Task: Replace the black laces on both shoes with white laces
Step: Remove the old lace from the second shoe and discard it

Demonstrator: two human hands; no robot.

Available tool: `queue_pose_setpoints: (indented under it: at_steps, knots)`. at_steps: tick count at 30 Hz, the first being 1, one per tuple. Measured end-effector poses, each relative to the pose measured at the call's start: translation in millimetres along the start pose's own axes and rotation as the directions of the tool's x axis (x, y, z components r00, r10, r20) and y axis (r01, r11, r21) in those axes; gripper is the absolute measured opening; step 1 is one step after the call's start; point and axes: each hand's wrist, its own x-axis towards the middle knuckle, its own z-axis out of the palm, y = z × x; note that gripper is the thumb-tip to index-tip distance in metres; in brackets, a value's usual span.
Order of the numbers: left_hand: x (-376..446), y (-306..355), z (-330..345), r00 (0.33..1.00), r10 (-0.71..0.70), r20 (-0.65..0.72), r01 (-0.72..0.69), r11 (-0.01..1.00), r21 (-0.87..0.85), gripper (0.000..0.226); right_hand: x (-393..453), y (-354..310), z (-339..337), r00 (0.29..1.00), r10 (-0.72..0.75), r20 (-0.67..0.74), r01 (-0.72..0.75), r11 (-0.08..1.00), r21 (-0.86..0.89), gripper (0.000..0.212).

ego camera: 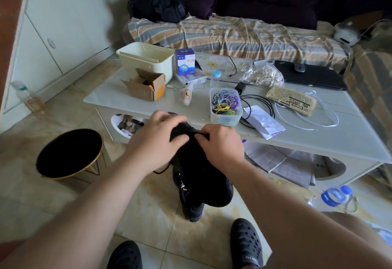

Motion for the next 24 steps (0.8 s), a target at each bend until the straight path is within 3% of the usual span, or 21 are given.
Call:
queue_pose_setpoints:
  at_steps: [2, 4, 12, 17, 21, 24]
  knots:
    - [0, 6, 7, 1.000, -0.008, 0.008, 0.007, 0.996, 0.085, 0.045, -4, -9, 0, 0.999, -0.050, -0.005, 0.050, 0.999, 0.010, 0.026]
    - [3, 6, 11, 0.997, -0.020, -0.070, 0.029, 0.990, 0.140, 0.031, -6, -15, -1, 0.996, -0.091, -0.016, 0.091, 0.996, 0.004, 0.025]
    - [5, -2, 15, 0.944, 0.104, -0.312, -0.053, 0.985, 0.167, 0.004, -7, -18, -3, 0.990, -0.134, -0.050, 0.131, 0.990, -0.057, 0.029]
    - [6, -5, 14, 0.919, 0.105, -0.381, -0.033, 0.981, 0.190, 0.018, -6, -21, -2, 0.994, -0.095, -0.049, 0.091, 0.993, -0.076, 0.032]
    - [7, -7, 12, 0.920, 0.033, -0.389, 0.017, 0.992, 0.125, 0.019, -4, -22, -1, 0.999, -0.045, -0.018, 0.043, 0.996, -0.083, 0.031]
    - [5, 0, 4, 0.959, 0.022, -0.283, -0.066, 0.987, -0.148, 0.017, 2, -6, 0, 0.997, 0.075, 0.031, -0.073, 0.994, -0.081, 0.029]
